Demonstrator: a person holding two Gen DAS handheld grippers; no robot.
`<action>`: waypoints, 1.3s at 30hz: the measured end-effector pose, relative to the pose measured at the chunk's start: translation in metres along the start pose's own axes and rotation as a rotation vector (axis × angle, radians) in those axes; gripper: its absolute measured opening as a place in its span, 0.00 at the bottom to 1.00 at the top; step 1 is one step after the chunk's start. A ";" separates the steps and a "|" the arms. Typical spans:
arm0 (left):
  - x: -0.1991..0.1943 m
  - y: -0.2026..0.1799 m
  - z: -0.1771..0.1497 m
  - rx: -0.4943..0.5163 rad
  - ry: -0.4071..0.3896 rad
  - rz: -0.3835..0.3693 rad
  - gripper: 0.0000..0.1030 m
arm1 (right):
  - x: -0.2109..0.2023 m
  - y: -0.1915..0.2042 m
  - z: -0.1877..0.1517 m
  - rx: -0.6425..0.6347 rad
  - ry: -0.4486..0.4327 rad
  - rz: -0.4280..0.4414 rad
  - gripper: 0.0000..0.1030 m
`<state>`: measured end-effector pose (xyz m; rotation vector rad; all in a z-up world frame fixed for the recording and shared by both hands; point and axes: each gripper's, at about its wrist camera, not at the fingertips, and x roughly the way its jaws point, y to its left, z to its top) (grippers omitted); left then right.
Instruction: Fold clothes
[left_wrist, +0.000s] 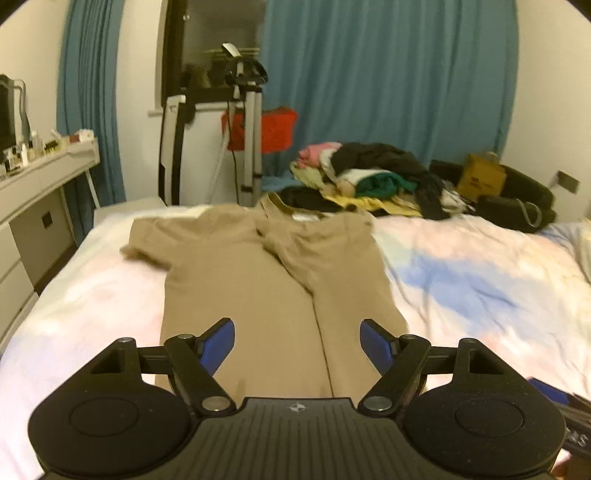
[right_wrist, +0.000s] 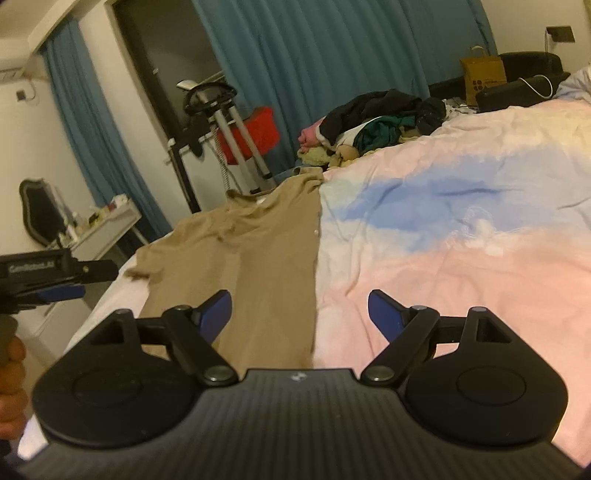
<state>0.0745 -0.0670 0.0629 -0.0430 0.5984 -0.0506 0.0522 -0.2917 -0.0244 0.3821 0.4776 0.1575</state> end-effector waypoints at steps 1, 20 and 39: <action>-0.013 0.000 -0.003 -0.006 0.000 -0.010 0.74 | -0.013 0.005 0.003 -0.016 -0.015 0.004 0.80; -0.163 0.039 0.005 -0.133 -0.139 -0.094 0.84 | -0.067 0.127 0.124 -0.168 -0.020 -0.057 0.80; 0.035 0.186 -0.015 -0.344 -0.177 0.021 0.94 | 0.304 0.282 0.060 -0.550 0.166 0.286 0.80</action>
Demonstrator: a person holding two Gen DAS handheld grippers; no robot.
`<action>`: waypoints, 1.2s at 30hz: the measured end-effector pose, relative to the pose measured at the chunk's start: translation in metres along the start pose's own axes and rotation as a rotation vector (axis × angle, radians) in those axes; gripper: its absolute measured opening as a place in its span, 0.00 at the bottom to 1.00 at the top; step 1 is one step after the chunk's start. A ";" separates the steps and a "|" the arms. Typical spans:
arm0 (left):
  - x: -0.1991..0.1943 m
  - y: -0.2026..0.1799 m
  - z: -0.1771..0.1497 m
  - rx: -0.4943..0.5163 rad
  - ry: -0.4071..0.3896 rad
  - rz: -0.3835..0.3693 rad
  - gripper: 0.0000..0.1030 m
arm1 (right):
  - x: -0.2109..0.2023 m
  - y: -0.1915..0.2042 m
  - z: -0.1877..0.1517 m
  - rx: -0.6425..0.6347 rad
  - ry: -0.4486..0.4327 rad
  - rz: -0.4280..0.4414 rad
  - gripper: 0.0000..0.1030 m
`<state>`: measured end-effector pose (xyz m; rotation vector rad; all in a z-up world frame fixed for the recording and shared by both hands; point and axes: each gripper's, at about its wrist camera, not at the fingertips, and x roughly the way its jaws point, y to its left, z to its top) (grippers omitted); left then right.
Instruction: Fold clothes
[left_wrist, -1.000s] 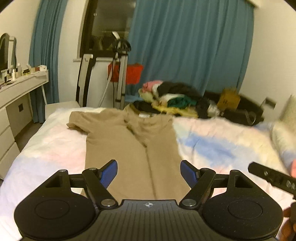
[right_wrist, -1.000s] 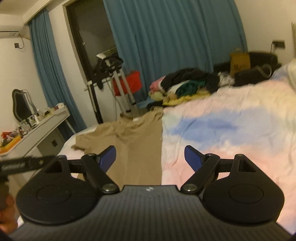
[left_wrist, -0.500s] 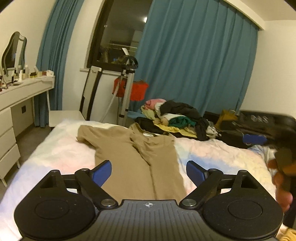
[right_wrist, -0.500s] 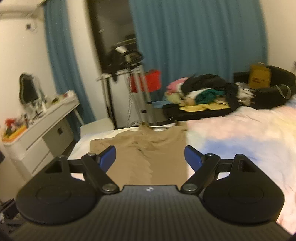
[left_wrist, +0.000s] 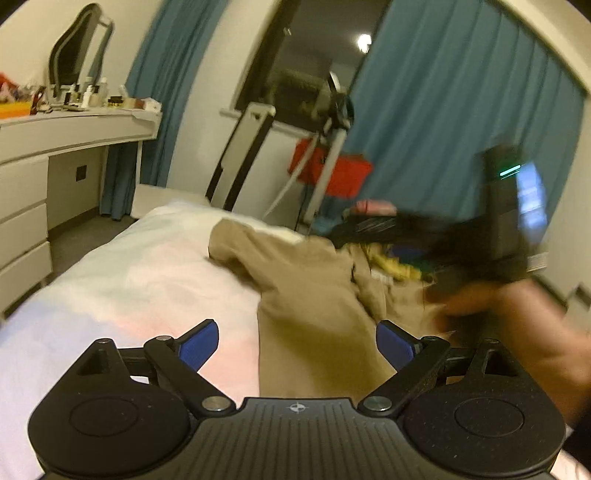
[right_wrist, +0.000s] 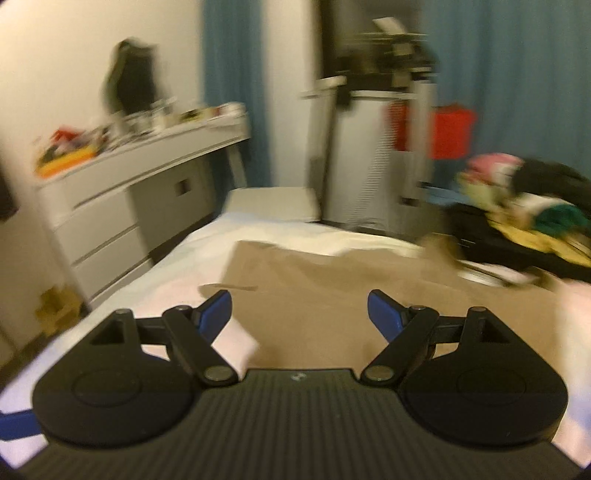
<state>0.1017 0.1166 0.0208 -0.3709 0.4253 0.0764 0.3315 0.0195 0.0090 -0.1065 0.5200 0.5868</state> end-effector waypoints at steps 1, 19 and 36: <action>0.011 0.006 -0.003 -0.016 0.000 0.021 0.94 | 0.020 0.006 -0.001 -0.015 0.010 0.030 0.80; 0.067 0.063 -0.012 -0.223 0.076 0.031 0.94 | 0.117 0.020 0.005 -0.056 -0.026 -0.030 0.10; 0.034 0.018 -0.035 -0.184 0.074 -0.172 0.95 | 0.015 -0.176 -0.056 0.405 -0.266 -0.512 0.11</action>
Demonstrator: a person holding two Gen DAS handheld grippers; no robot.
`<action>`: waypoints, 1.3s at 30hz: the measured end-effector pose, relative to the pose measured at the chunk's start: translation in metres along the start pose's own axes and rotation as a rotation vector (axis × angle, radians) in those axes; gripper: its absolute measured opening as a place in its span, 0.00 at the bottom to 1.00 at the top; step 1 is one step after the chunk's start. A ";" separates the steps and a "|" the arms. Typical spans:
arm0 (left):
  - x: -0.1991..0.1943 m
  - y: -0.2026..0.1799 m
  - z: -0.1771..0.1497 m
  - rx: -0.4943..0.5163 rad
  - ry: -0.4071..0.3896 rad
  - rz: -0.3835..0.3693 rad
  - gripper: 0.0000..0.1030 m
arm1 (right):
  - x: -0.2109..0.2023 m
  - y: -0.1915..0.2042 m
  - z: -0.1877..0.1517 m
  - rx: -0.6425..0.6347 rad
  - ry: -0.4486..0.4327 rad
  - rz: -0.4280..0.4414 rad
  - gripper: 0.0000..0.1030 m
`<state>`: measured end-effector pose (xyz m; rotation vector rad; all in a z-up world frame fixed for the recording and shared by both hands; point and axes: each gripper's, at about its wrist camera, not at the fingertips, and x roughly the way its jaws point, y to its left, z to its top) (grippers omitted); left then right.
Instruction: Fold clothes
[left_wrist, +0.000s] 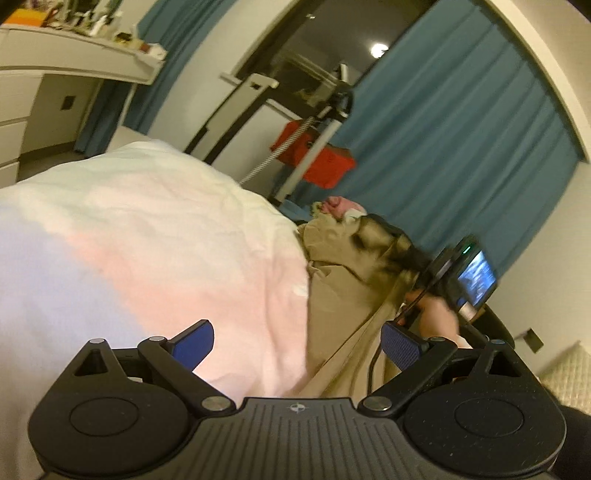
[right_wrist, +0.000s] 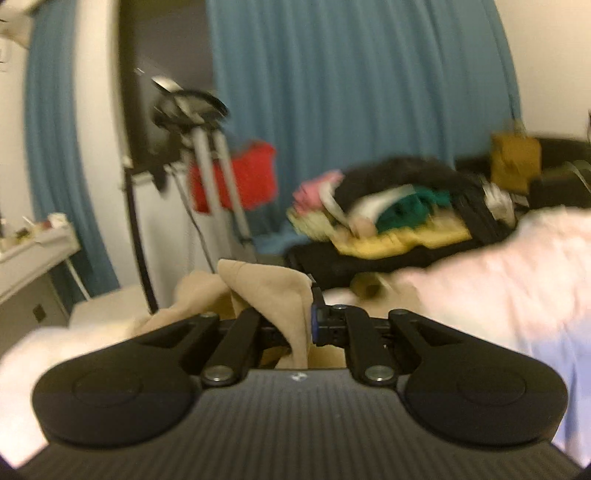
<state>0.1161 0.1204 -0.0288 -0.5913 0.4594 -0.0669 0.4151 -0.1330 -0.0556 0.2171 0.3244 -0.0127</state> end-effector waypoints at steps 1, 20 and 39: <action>0.004 -0.003 -0.001 0.008 0.003 -0.006 0.95 | 0.006 -0.010 -0.007 0.013 0.026 -0.011 0.11; -0.032 -0.060 0.000 0.148 -0.114 -0.107 0.99 | -0.072 -0.026 -0.007 -0.018 0.113 0.162 0.81; -0.039 -0.045 -0.020 0.169 0.171 -0.074 0.98 | -0.349 -0.106 -0.041 0.078 0.219 0.172 0.81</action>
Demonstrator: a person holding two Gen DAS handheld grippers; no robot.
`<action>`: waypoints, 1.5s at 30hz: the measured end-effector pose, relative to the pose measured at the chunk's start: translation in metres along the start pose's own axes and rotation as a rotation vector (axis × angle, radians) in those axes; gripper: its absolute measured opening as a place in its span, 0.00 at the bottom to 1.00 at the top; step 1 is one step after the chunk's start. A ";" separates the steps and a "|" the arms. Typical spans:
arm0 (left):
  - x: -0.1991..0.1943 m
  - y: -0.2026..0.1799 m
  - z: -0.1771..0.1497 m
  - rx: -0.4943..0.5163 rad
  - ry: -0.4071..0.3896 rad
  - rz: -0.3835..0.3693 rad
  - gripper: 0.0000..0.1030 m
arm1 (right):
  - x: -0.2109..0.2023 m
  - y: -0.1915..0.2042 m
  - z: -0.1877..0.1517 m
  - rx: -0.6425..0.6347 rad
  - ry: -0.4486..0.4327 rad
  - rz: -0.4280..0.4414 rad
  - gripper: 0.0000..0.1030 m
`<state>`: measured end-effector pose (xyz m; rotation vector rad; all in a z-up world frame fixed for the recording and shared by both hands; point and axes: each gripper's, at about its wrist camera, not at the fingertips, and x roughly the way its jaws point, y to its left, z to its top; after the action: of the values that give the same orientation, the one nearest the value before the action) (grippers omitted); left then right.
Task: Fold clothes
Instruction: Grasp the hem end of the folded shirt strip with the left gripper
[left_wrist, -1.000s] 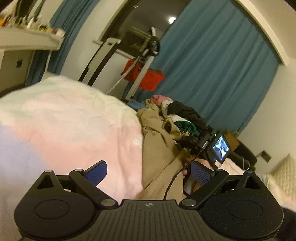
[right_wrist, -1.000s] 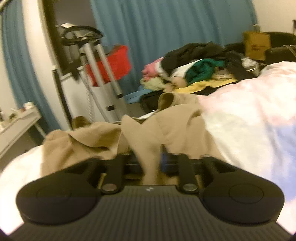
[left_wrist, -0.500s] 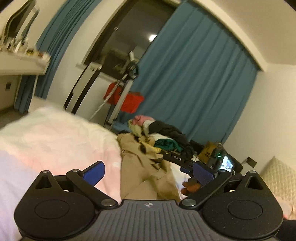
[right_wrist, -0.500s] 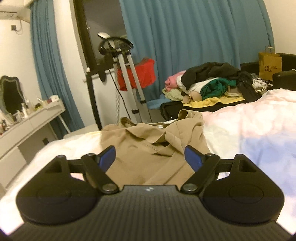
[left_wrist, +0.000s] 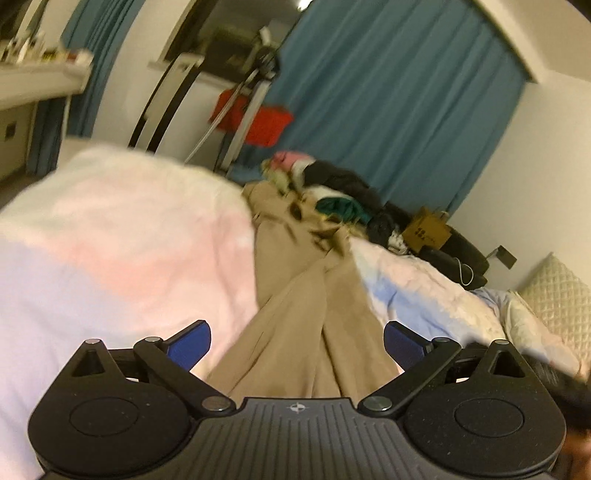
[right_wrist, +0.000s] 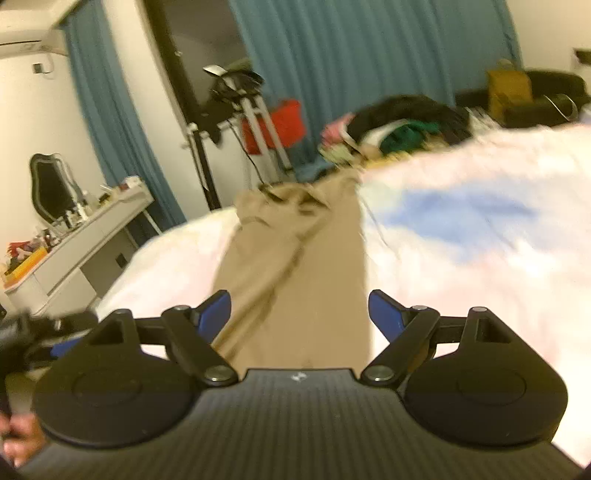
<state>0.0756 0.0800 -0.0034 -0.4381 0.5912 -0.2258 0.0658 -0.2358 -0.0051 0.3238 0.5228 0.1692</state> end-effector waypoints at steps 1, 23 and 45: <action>0.001 0.005 -0.002 -0.023 0.016 0.007 0.98 | -0.006 -0.003 -0.007 0.012 0.017 -0.018 0.81; 0.044 0.064 -0.038 -0.251 0.205 0.351 0.67 | -0.014 -0.042 -0.035 0.264 0.112 0.000 0.81; -0.048 -0.131 -0.072 0.649 0.066 0.094 0.08 | -0.023 -0.059 -0.033 0.361 0.099 0.005 0.81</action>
<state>-0.0153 -0.0438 0.0263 0.2247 0.5669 -0.3269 0.0335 -0.2884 -0.0416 0.6707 0.6511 0.0955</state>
